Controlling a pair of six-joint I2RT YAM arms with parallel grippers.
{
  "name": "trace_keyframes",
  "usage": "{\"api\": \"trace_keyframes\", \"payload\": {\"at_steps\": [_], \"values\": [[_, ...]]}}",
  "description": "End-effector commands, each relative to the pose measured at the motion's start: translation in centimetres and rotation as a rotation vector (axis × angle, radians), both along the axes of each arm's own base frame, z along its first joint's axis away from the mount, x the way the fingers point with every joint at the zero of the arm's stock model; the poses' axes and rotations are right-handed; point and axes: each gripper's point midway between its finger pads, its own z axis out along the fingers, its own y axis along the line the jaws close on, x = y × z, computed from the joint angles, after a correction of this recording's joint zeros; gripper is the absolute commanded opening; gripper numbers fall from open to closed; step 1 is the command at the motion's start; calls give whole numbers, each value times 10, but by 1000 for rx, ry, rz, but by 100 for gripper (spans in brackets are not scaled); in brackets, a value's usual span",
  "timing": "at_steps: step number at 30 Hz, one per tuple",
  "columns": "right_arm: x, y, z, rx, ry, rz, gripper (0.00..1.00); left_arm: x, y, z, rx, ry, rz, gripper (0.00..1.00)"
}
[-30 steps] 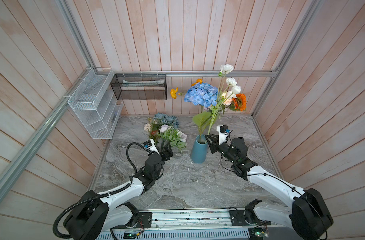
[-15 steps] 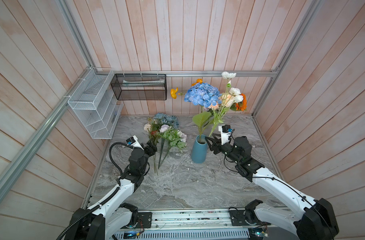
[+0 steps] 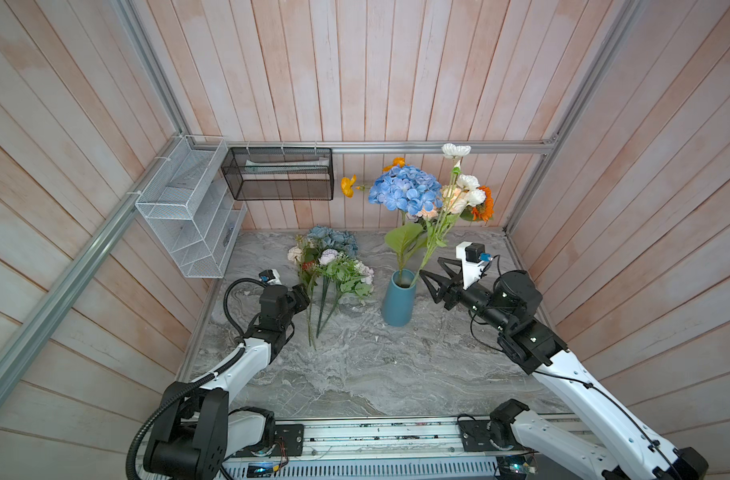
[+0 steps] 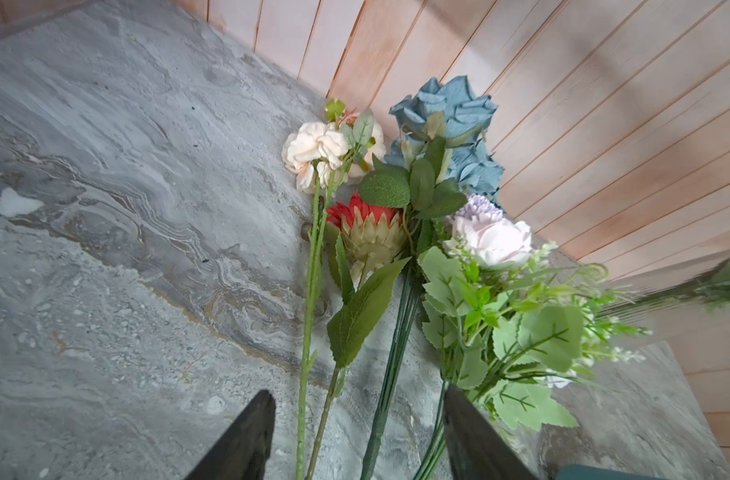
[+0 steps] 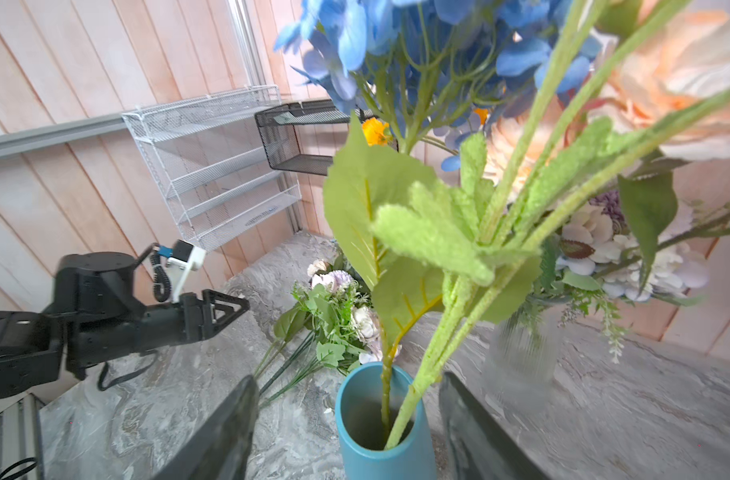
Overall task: Arrange the flowers into the vase
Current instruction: 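Open the right gripper at the vase while the left grasps a peach rose stem, then lift the peach rose with the left gripper and carry it toward the right gripper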
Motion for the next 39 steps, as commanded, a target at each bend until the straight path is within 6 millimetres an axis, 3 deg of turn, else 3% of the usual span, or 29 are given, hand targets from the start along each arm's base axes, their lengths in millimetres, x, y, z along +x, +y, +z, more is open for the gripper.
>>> {"api": "trace_keyframes", "payload": {"at_steps": [1,5,10,13,20,22,29,35,39], "values": [[-8,6,26,68,-99,57,69,0,0,-18,28,82,-12,59],[4,10,24,87,-131,45,71,-1,0,-43,42,154,-18,51],[20,18,17,95,-114,35,90,1,-3,-62,53,213,-40,47],[25,22,12,95,-95,37,96,4,-4,-70,65,246,-46,47],[28,19,1,86,-80,12,97,11,-4,-88,76,304,-37,40],[28,17,0,83,-81,5,97,14,-5,-93,75,319,-38,32],[26,15,0,82,-87,-2,97,22,-9,-108,69,358,-47,31],[23,12,1,89,-89,-8,97,21,-7,-119,85,401,-43,22],[22,7,1,92,-99,-28,97,21,-5,-118,91,398,-34,8]]}}
